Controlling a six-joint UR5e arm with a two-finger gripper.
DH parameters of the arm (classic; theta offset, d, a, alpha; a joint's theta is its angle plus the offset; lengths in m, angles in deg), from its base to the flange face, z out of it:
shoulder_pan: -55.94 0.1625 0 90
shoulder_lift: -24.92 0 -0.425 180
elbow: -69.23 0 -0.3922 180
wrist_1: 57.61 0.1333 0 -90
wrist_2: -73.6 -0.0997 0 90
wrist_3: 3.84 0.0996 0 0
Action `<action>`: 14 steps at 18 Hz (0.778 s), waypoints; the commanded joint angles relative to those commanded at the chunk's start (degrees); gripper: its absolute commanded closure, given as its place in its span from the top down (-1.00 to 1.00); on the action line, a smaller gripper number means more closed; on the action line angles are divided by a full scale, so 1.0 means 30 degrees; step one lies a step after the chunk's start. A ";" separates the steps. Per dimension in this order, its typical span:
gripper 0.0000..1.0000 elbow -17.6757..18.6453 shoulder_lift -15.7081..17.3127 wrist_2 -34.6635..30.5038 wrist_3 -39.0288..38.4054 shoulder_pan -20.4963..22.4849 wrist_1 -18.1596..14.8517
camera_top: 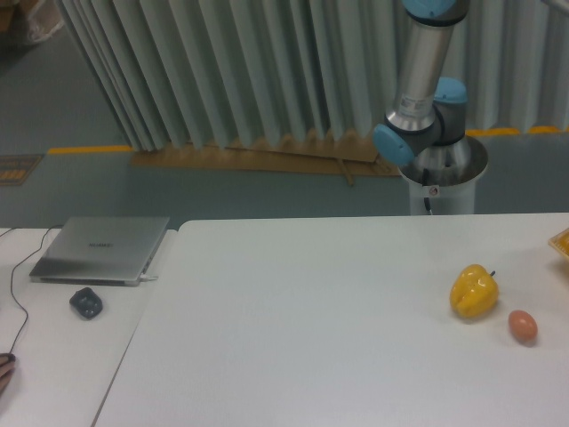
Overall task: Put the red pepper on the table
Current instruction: 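Carry the red pepper in the gripper toward the table beside the yellow pepper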
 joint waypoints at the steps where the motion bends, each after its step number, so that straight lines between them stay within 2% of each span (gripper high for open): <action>1: 0.04 -0.0001 0.0233 0.0234 -0.0030 -0.0060 -0.0235; 4: 0.04 -0.0030 0.0673 0.1024 -0.0234 -0.0235 -0.0967; 6: 0.04 -0.0030 0.0734 0.1756 -0.1343 -0.0616 -0.1525; 14: 0.04 -0.0322 0.0968 0.2140 -0.5999 -0.3543 -0.1089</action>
